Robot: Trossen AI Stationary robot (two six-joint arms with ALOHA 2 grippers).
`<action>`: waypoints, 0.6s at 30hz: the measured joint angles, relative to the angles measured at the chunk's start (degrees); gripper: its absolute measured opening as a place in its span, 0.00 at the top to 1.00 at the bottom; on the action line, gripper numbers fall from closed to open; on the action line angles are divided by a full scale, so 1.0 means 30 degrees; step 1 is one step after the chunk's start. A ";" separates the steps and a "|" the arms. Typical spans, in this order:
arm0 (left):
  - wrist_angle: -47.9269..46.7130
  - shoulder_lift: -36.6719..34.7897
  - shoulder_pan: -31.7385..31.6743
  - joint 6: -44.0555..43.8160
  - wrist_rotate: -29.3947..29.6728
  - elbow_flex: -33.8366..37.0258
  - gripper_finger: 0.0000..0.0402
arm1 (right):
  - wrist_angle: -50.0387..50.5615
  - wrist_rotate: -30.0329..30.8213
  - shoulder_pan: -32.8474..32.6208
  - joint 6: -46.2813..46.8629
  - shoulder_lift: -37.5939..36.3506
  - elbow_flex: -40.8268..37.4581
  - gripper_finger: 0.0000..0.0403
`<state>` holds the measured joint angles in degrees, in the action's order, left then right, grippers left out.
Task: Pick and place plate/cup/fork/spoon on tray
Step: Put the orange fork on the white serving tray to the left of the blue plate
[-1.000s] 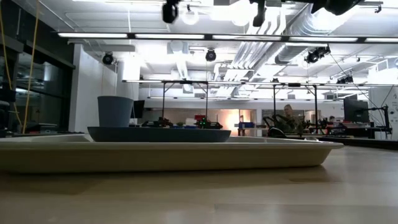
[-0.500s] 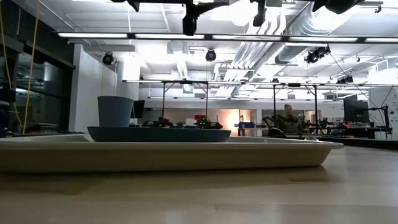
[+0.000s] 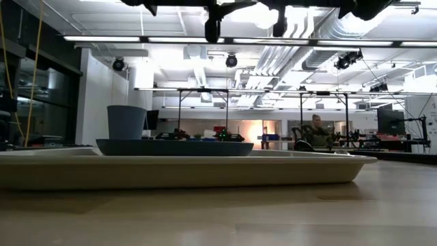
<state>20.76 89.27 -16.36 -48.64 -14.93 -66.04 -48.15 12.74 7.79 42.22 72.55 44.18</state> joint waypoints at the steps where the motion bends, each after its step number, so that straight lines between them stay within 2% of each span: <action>1: 0.0024 0.0074 0.0000 -0.0082 -0.0027 0.0000 0.62 | 0.0010 -0.0087 0.0005 -0.0053 -0.0005 0.0000 0.98; 6: -0.0081 0.0007 -0.0200 -0.0027 -0.0303 0.0000 0.70 | -0.0033 -0.0418 0.0007 -0.0424 -0.0291 0.0007 0.98; 12: -0.0103 -0.0044 -0.0586 0.0347 -0.1179 0.0000 0.88 | 0.0302 -0.0636 0.0022 -0.0343 -0.0240 0.0007 0.96; 15: -0.0169 -0.0044 -0.0673 0.0674 -0.1393 0.0000 0.88 | 0.0315 -0.1097 0.0030 -0.0369 -0.0240 0.0007 0.94; 18: -0.0519 -0.0279 -0.0954 0.0918 -0.2061 0.0000 0.88 | 0.0785 -0.1680 0.0160 -0.0215 -0.0444 0.0007 0.88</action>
<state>19.20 88.44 -19.22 -45.89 -21.12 -66.04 -45.79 7.70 8.27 41.57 71.22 44.21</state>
